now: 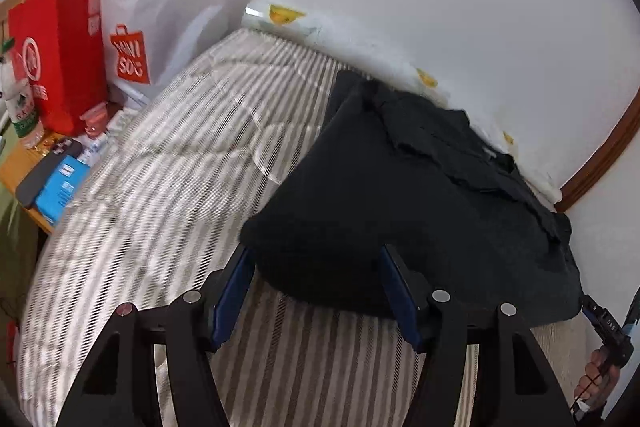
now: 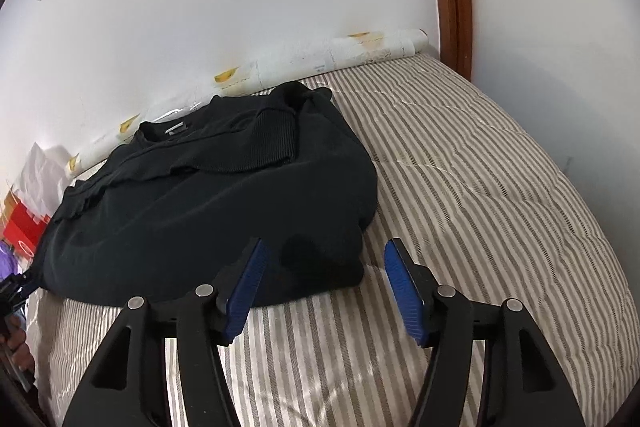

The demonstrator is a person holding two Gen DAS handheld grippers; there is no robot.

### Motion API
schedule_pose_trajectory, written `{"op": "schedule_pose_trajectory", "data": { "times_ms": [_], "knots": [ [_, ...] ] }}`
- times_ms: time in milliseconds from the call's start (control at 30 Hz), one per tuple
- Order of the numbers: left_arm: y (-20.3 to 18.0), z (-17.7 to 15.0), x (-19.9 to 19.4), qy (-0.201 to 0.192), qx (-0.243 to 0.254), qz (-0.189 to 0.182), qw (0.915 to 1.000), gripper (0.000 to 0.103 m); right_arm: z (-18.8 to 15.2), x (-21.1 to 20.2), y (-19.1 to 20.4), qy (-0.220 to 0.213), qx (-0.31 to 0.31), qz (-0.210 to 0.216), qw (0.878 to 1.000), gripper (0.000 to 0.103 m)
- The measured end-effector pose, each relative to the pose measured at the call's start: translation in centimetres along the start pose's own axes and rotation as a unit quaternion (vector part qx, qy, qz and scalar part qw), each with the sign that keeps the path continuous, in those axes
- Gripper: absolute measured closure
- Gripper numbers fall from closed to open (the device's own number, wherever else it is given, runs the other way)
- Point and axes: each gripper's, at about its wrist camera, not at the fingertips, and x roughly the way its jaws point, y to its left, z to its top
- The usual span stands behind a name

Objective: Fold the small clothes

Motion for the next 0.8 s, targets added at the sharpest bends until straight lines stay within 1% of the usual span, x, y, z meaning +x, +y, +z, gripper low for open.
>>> {"op": "schedule_pose_trajectory", "data": {
  "times_ms": [100,167,267,300,333,367,400,433,467,500,533,567,600,733,800],
  "knots": [
    [-0.1,0.2,0.5,-0.005,-0.004,-0.007,1.0,0.041,0.3,1.4,0.1,0.009,0.009,0.0,1.0,0.042],
    [-0.5,0.3,0.7,-0.007,0.004,-0.002,1.0,0.041,0.4,2.3,0.2,0.014,0.013,0.001,1.0,0.042],
    [-0.9,0.5,1.1,-0.007,0.015,0.008,0.9998,0.041,0.8,3.0,0.2,0.01,0.022,0.006,1.0,0.041],
    [-1.1,0.5,1.2,-0.009,0.018,0.01,0.9997,0.046,0.9,3.3,0.2,0.012,0.026,0.01,1.0,0.041],
    [-1.3,0.6,1.1,-0.01,0.022,0.011,0.9996,0.048,1.0,3.6,0.2,0.014,0.031,0.015,0.999,0.041],
    [-1.5,0.5,1.0,-0.014,0.026,0.015,0.9995,0.054,1.1,3.8,0.1,0.017,0.035,0.018,0.999,0.041],
    [-1.6,0.5,0.9,-0.017,0.029,0.017,0.9993,0.064,1.1,4.1,0.1,0.021,0.039,0.023,0.999,0.041],
    [-1.9,0.4,0.7,-0.021,0.037,0.022,0.9988,0.069,1.0,4.4,0.1,0.025,0.041,0.027,0.998,0.043],
    [-2.1,0.3,0.4,-0.026,0.044,0.029,0.9983,0.077,1.0,4.4,0.1,0.027,0.041,0.031,0.998,0.046],
    [-2.4,0.3,0.2,-0.029,0.052,0.034,0.9977,0.081,1.0,4.3,0.2,0.027,0.035,0.037,0.998,0.056],
    [-2.4,0.3,-0.1,-0.031,0.056,0.034,0.9974,0.083,1.0,3.9,0.4,0.017,0.026,0.028,0.999,0.068],
    [-2.4,0.2,-0.5,-0.033,0.055,0.031,0.9975,0.084,1.0,3.5,0.5,0.01,0.022,0.027,0.999,0.073],
    [-2.3,0.1,-0.8,-0.035,0.05,0.026,0.9978,0.084,0.9,3.1,0.6,0.006,0.022,0.034,0.999,0.082],
    [-2.2,-0.7,-2.2,-0.037,0.041,0.017,0.9983,0.085,0.2,1.6,1.1,-0.005,0.009,0.02,1.0,0.085],
    [-2.3,-1.7,-3.3,-0.04,0.046,0.022,0.9979,0.086,-0.4,0.5,0.8,-0.005,0.012,0.025,1.0,0.086]
  ]
}}
